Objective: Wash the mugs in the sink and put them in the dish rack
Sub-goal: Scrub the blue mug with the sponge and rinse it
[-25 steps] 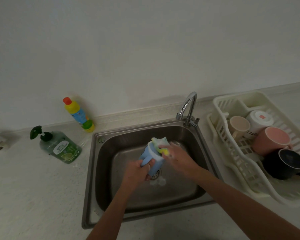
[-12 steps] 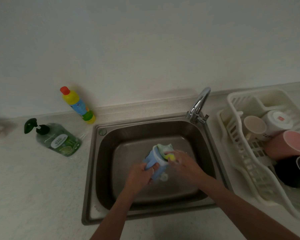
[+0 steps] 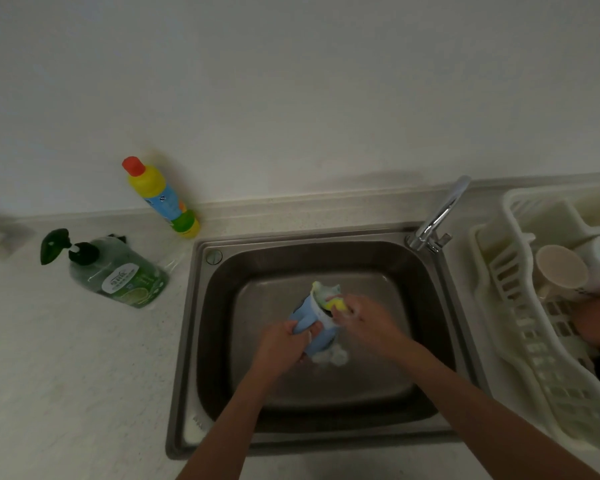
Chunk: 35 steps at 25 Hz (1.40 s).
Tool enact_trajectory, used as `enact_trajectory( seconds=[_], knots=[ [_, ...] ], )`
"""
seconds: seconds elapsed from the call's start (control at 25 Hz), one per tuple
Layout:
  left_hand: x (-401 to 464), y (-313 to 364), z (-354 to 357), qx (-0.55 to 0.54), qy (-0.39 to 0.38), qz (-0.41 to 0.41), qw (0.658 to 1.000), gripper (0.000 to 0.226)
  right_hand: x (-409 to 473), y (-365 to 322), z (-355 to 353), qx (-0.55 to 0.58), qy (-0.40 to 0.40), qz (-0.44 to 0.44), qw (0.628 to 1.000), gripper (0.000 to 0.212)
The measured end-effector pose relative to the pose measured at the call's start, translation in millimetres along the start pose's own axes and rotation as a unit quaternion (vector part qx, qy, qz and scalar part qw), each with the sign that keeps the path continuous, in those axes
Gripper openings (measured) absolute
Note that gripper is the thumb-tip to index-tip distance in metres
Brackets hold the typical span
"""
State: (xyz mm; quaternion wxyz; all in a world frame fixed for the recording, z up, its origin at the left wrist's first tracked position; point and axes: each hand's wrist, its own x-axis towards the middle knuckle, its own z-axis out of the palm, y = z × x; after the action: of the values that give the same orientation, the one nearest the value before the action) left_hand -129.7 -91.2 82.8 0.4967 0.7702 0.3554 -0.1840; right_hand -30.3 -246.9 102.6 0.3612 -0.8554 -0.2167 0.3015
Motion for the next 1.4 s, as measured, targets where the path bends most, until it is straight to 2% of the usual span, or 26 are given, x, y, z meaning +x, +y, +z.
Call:
enact_trajectory(
  seconds=[0.2, 0.36, 0.6, 0.68, 0.84, 1.08, 1.16, 1.28, 1.4],
  knots=[
    [22, -1, -11, -0.025, -0.008, -0.025, 0.999, 0.034, 30, 4, -7, -0.032, -0.039, 0.002, 0.999, 0.013],
    [36, -2, -15, -0.022, 0.000, -0.027, 0.999, 0.034, 56, -2, -7, -0.054, -0.036, -0.010, 0.998, 0.033],
    [56, 0, -25, -0.044, 0.012, -0.032, 0.998, 0.039, 106, -5, -27, -0.228, -0.056, -0.046, 0.971, 0.021],
    [60, 5, -28, -0.049, 0.016, -0.026, 0.998, 0.037, 121, -8, -35, -0.216, -0.025, -0.034, 0.975, 0.019],
    [66, 12, -33, -0.039, 0.022, -0.009, 0.999, 0.033, 146, -16, -42, -0.120, 0.059, -0.037, 0.990, 0.015],
    [67, 8, -30, -0.014, 0.021, -0.017, 1.000, 0.034, 193, -11, -24, -0.103, 0.171, -0.084, 0.976, 0.015],
    [66, 4, -29, -0.001, 0.016, -0.028, 0.999, 0.039, 203, 2, -17, -0.124, 0.161, -0.095, 0.974, 0.020],
    [65, -2, -27, 0.028, 0.012, -0.027, 0.999, 0.044, 207, 22, -8, -0.193, 0.093, -0.113, 0.970, 0.036],
    [63, -5, -26, 0.042, 0.017, -0.029, 0.999, 0.041, 212, 30, -14, -0.323, 0.076, -0.137, 0.934, 0.049]
  ],
)
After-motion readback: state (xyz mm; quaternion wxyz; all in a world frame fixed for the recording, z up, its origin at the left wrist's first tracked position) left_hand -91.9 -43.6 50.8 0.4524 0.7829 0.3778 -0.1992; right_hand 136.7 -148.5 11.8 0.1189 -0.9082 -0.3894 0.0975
